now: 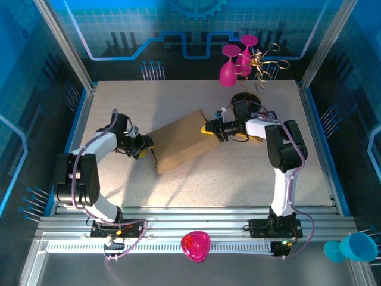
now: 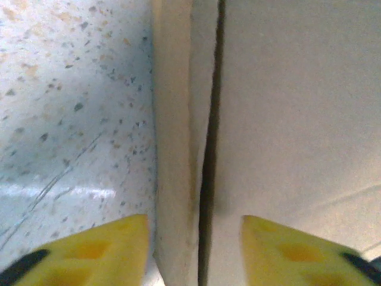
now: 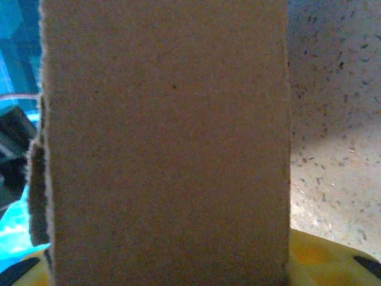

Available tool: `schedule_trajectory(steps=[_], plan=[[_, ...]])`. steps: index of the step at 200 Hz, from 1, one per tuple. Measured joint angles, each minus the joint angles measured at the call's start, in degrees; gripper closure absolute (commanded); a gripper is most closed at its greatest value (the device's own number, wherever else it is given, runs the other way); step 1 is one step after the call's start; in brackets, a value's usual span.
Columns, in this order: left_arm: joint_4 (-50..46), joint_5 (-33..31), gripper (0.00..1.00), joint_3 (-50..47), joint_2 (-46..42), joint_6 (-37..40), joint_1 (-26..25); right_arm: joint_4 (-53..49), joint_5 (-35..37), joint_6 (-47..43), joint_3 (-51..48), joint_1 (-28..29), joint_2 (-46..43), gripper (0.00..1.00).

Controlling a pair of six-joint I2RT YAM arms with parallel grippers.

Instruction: Fold the paper box

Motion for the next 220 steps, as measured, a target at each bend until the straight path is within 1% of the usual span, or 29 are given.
schedule_trajectory(steps=[13, 29, 40, 66, 79, 86, 98, 103, 116, 118, 121, 141, 160, 190, 220], plan=[[-0.90, 0.04, 0.32, 0.33, -4.26, -1.84, 0.85, 1.46, 0.48, 4.00, -1.88, -0.04, -1.62, 0.64], [-0.39, 1.31, 0.30, 0.63, -9.77, -4.98, 2.91, 3.37, 1.07, 9.25, -4.20, -0.04, -3.93, 0.64], [0.44, 2.78, 0.29, 0.63, -11.87, -7.21, 4.63, 4.44, 1.46, 13.42, -5.68, -0.11, -5.90, 0.64], [2.78, 6.32, 0.28, -0.22, -11.28, -11.89, 7.96, 5.68, 1.97, 22.69, -7.87, -0.42, -10.49, 0.67], [4.44, 7.54, 0.27, -1.64, -10.29, -13.94, 8.68, 5.84, 2.43, 26.75, -8.72, -0.48, -12.63, 0.67], [5.27, 8.20, 0.23, -2.47, -9.86, -15.10, 8.81, 5.68, 2.56, 28.57, -9.09, -0.48, -13.68, 0.67], [7.02, 9.20, 0.21, -3.98, -9.29, -17.75, 8.87, 4.70, 2.58, 31.12, -9.33, -0.48, -14.95, 0.68], [8.07, 9.60, 0.09, -4.50, -9.20, -18.75, 8.85, 4.20, 2.58, 31.82, -9.33, -0.48, -15.34, 0.68], [11.58, 10.45, 0.06, -5.88, -9.11, -21.70, 8.87, 2.45, 2.60, 33.59, -9.33, -0.48, -16.13, 0.68], [12.35, 10.58, 0.02, -6.16, -9.11, -22.40, 8.85, 2.21, 2.58, 33.75, -9.33, -0.48, -16.20, 0.68], [13.35, 10.84, 0.01, -6.49, -9.11, -22.86, 8.85, 1.73, 2.58, 34.12, -9.33, -0.48, -16.33, 0.68], [20.22, 11.98, 0.01, -9.27, -9.11, -28.48, 8.83, -0.42, 2.58, 36.37, -9.35, -0.48, -16.59, 0.68], [24.76, 13.07, 0.01, -11.21, -9.09, -32.96, 8.39, -1.05, 2.56, 38.60, -9.81, -0.48, -16.59, 0.68], [29.53, 15.28, 0.01, -11.93, -6.58, -37.48, 6.58, 0.55, 2.56, 43.15, -11.61, -0.46, -16.59, 0.68], [35.34, 16.24, 0.01, -13.73, -3.13, -42.29, 4.15, 1.14, 2.54, 44.85, -11.69, -0.37, -16.59, 0.68]])
